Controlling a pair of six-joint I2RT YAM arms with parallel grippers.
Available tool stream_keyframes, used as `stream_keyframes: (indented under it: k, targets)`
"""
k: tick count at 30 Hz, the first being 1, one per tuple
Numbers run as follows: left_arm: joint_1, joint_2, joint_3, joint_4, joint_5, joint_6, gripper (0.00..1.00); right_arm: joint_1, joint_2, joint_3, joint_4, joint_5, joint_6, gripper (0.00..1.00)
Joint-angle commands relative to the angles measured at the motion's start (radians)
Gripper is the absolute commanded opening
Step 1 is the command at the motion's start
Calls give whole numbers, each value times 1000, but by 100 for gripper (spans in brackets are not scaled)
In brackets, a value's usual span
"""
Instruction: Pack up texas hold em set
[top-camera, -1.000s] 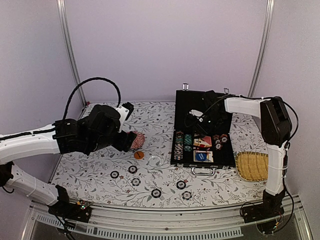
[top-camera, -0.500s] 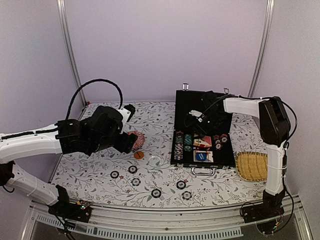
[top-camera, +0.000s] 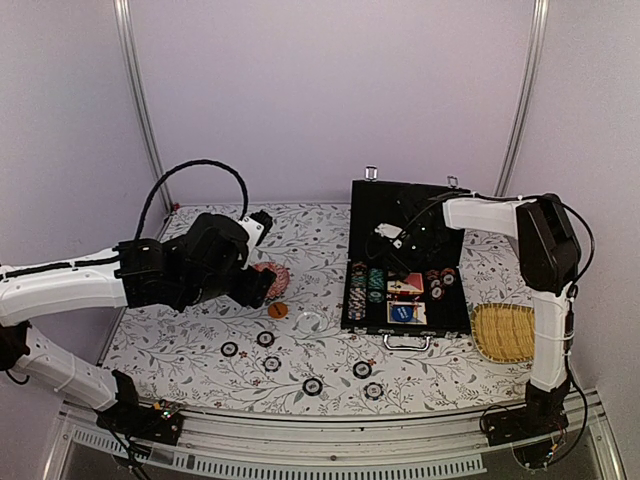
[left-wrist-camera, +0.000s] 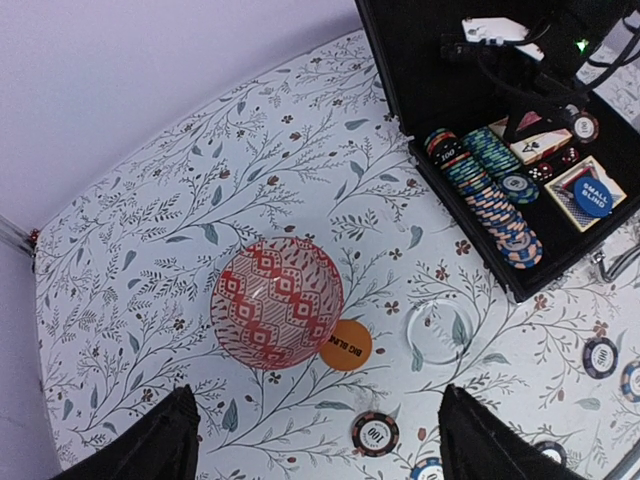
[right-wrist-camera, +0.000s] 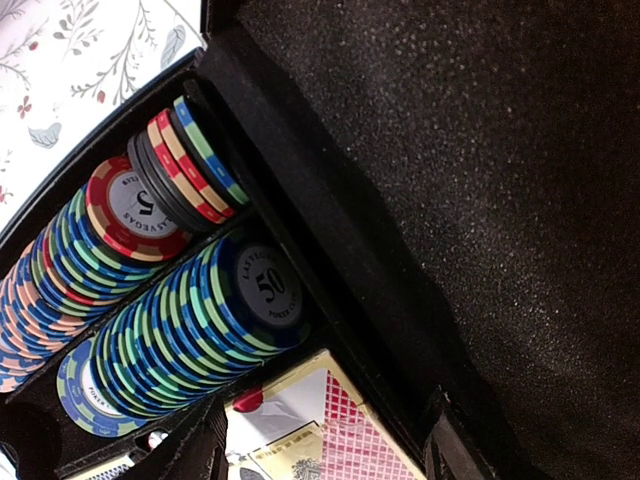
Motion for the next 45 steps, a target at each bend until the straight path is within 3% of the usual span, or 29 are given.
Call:
stream_keyframes:
  k: [1, 7, 13, 21, 27, 34, 45]
  targets:
    - [11, 18, -13, 3, 0, -4, 83, -23, -6, -35, -52, 112, -1, 68]
    - [12, 25, -6, 9, 3, 0, 83, -23, -32, -14, -68, 16, 5, 67]
    - [12, 26, 28, 4, 13, 20, 84, -23, -197, -27, -89, -97, -50, 67]
    - [31, 89, 86, -58, 141, 37, 82, -26, -405, -208, -122, -208, -118, 67]
    - [60, 234, 196, -157, 371, 61, 74, -39, -583, -440, -71, -382, -182, 65]
    - [72, 445, 335, -250, 434, 82, 62, -96, -771, -635, 2, -470, -216, 64]
    - [83, 755, 571, -428, 428, 79, 72, -311, -1003, -848, 174, -601, -170, 64]
